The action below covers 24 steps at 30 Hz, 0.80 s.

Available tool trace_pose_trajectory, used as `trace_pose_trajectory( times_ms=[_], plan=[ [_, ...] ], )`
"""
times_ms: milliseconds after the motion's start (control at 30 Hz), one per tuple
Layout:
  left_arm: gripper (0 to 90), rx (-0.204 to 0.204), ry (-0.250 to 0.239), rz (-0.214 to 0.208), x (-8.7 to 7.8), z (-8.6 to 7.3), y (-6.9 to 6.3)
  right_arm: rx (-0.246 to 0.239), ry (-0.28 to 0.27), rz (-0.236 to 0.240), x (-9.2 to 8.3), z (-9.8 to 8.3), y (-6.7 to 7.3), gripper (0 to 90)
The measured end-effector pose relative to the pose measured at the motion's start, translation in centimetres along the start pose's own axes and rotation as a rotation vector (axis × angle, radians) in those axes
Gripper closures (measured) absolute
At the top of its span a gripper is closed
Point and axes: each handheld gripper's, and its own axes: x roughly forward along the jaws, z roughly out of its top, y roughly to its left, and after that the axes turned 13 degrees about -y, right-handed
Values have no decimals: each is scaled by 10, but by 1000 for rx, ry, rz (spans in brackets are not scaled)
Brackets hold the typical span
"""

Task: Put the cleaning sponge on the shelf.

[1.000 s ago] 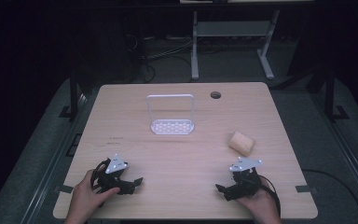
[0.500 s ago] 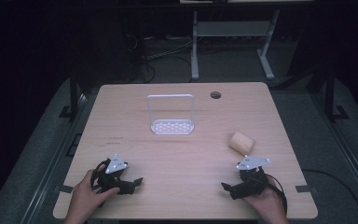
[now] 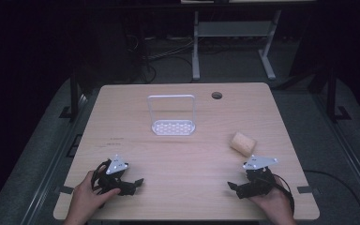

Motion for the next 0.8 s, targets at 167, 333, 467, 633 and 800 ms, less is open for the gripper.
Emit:
trace_pose_trajectory(
  times_ms=[167,333,467,633,800],
  plan=[
    [121,0,0,0,0,0,0,3,-6,-13,-5,0,-5,58],
    [122,0,0,0,0,0,0,8,-6,-22,-9,-1,-9,58],
    [122,0,0,0,0,0,0,8,-10,-28,-11,-1,-12,60],
    [121,0,0,0,0,0,0,11,-9,-35,-13,-1,-16,60],
    [122,0,0,0,0,0,0,12,-10,-45,-16,-1,-19,61]
  ],
)
